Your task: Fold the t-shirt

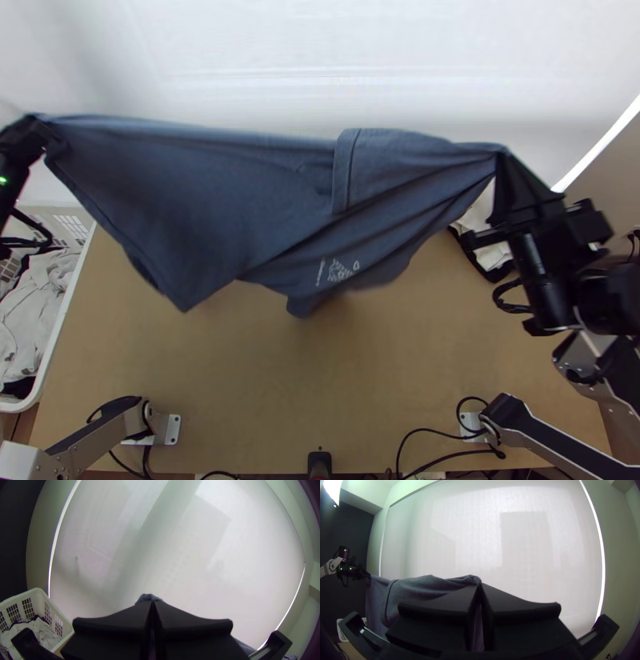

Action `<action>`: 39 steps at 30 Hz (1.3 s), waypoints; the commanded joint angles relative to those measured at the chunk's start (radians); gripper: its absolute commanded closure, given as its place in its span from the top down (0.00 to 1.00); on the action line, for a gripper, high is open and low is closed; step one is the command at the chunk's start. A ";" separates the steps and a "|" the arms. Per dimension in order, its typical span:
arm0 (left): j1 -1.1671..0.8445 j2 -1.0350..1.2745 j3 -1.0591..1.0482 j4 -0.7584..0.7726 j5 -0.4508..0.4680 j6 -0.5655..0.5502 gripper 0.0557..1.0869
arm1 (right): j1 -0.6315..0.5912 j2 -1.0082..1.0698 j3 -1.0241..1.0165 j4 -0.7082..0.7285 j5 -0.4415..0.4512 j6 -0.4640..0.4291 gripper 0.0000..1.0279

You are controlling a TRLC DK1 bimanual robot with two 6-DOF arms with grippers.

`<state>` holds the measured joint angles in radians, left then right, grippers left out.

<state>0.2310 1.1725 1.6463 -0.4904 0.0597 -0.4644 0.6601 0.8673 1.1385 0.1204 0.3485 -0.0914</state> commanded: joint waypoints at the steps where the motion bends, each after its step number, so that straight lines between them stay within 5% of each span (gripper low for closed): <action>1: -0.001 0.004 -0.098 0.012 -0.015 -0.023 0.04 | 0.003 -0.017 -0.063 0.008 0.018 0.001 0.03; 22: -0.048 0.188 -0.586 0.363 -0.012 0.027 0.04 | -0.011 0.044 -0.482 0.071 0.021 0.194 0.03; 39: -0.136 0.713 -0.404 0.582 -0.003 0.023 0.04 | -0.008 0.187 -0.450 0.136 0.018 0.223 0.03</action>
<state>0.1043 1.8404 1.1828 0.0544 0.0593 -0.4450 0.6571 1.0416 0.6666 0.2283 0.3519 0.1055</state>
